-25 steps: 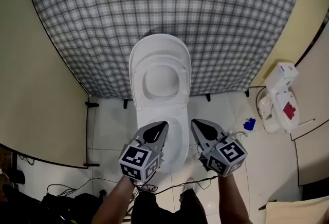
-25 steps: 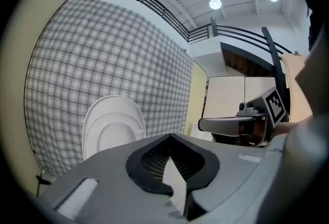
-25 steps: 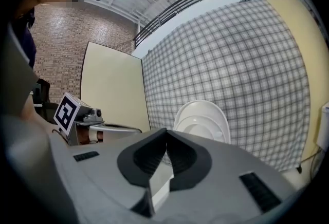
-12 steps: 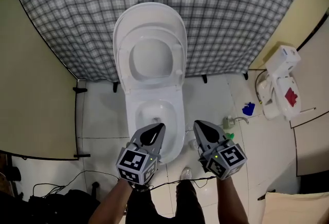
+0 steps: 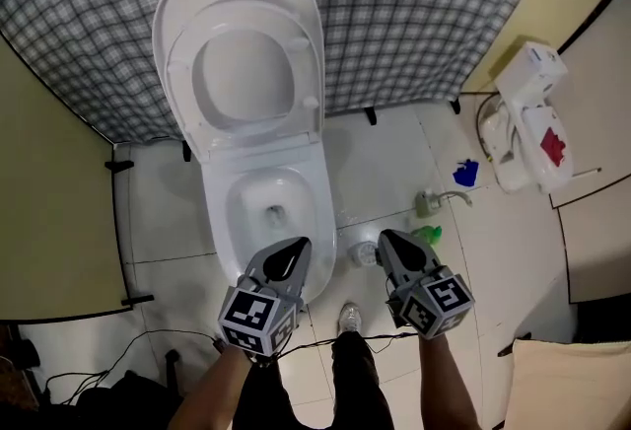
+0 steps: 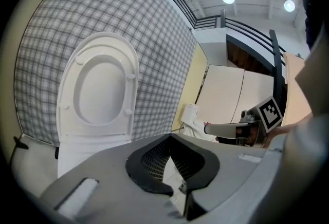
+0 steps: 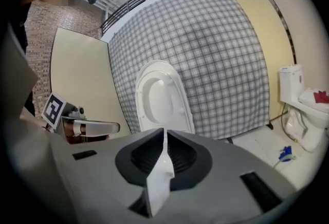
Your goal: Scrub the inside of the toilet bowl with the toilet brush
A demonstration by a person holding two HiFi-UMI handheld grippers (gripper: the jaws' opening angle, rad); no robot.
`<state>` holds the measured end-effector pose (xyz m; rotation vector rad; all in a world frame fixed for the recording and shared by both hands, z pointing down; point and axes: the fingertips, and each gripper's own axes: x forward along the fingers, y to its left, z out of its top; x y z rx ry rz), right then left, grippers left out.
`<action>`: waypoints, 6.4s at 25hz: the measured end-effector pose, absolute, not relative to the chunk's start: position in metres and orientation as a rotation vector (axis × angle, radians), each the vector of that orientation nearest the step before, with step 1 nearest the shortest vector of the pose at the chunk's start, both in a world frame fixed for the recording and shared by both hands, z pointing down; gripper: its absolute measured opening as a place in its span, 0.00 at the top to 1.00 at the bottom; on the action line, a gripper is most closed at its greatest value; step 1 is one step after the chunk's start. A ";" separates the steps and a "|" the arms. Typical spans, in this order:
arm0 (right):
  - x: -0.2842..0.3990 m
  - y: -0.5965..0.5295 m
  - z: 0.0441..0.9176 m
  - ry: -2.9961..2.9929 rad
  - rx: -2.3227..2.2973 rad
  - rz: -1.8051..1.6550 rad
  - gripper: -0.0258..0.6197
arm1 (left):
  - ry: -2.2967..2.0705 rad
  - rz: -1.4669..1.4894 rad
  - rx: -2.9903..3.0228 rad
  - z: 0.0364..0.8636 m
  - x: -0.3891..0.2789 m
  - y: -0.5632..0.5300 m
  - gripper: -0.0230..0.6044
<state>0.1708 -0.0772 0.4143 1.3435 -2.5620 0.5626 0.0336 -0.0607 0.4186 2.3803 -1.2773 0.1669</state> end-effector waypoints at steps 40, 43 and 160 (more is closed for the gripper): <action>0.301 -0.073 0.816 -1.794 1.348 0.808 0.60 | -1.113 0.253 2.371 0.593 0.105 -0.059 0.95; 0.305 -0.074 0.815 -1.778 1.338 0.781 0.63 | -1.116 0.264 2.365 0.592 0.103 -0.060 0.95; 0.003 -0.086 0.554 -2.480 0.926 0.642 0.63 | -1.513 0.199 2.016 0.537 -0.094 -0.022 0.95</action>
